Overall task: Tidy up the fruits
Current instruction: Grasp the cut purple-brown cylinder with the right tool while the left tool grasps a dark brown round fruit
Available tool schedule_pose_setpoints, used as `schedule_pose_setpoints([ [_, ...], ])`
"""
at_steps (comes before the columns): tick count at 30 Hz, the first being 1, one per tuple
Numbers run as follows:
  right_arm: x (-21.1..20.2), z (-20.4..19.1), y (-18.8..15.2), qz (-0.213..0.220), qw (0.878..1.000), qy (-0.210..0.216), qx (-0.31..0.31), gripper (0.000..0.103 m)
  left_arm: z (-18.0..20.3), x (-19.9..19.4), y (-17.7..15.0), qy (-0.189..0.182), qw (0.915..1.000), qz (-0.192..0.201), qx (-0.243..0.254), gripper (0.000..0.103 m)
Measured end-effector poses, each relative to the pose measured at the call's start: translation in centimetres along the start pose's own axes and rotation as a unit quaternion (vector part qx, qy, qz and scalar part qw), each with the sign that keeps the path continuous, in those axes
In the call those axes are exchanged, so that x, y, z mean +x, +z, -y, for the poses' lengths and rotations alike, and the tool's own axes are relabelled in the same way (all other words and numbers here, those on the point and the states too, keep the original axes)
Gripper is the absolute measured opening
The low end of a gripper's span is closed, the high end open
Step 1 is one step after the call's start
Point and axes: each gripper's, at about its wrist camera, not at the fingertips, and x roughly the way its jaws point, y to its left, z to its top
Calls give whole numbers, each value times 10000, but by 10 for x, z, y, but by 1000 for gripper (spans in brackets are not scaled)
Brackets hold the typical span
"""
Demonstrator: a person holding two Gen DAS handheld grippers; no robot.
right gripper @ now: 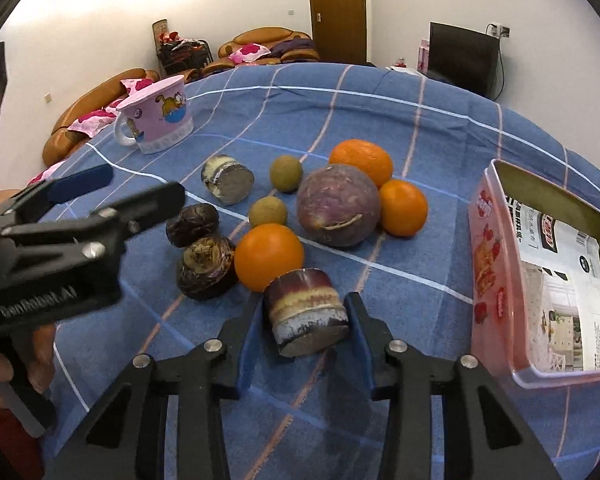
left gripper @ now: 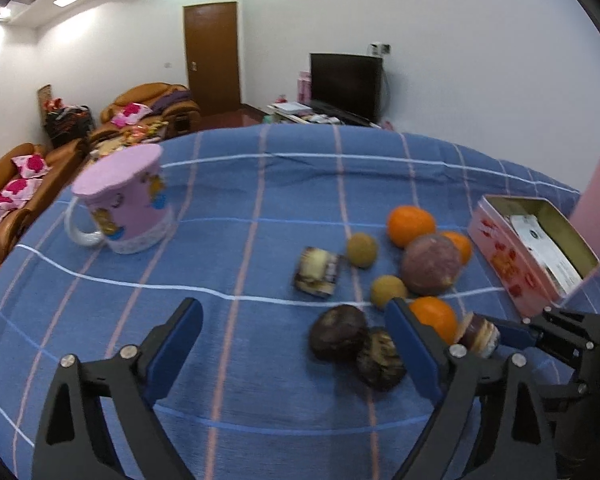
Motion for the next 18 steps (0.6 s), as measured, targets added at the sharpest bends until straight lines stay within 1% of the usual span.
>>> schedule_pose_setpoints([
  [1, -2, 0, 1, 34, 10000, 22, 48, 42, 2, 2, 0, -39, 10000, -34, -3, 93],
  [3, -12, 6, 0, 175, 9997, 27, 152, 43, 3, 5, 0, -71, 9999, -84, -28, 85],
  [4, -18, 10, 1, 287, 9994, 22, 210, 43, 4, 8, 0, -97, 9998, -149, -57, 82],
  [6, -26, 14, 3, 451, 9984, 58, 322, 43, 5, 15, -1, -105, 9994, -304, -108, 74],
  [8, -32, 18, 2, 563, 9975, 115, 418, 43, 6, 21, -2, -70, 9987, -483, -148, 69],
  [10, -34, 19, 2, 610, 9971, 99, 447, 43, 2, 21, -2, -150, 9983, -479, -293, 66],
  [13, -31, 18, 2, 565, 9974, 110, 440, 43, -5, 25, -5, -303, 9965, -585, -522, 61],
  [14, -30, 16, 2, 553, 9975, 114, 430, 43, -6, 26, -5, -365, 9959, -599, -565, 53],
  [15, -30, 16, 1, 555, 9976, 108, 411, 43, -7, 27, -5, -471, 9950, -617, -622, 43],
  [16, -30, 14, 1, 567, 9976, 87, 389, 43, -7, 27, -4, -545, 9944, -636, -650, 40],
  [18, -32, 13, 0, 622, 9975, 22, 338, 43, -5, 28, -5, -538, 9945, -627, -649, 40],
])
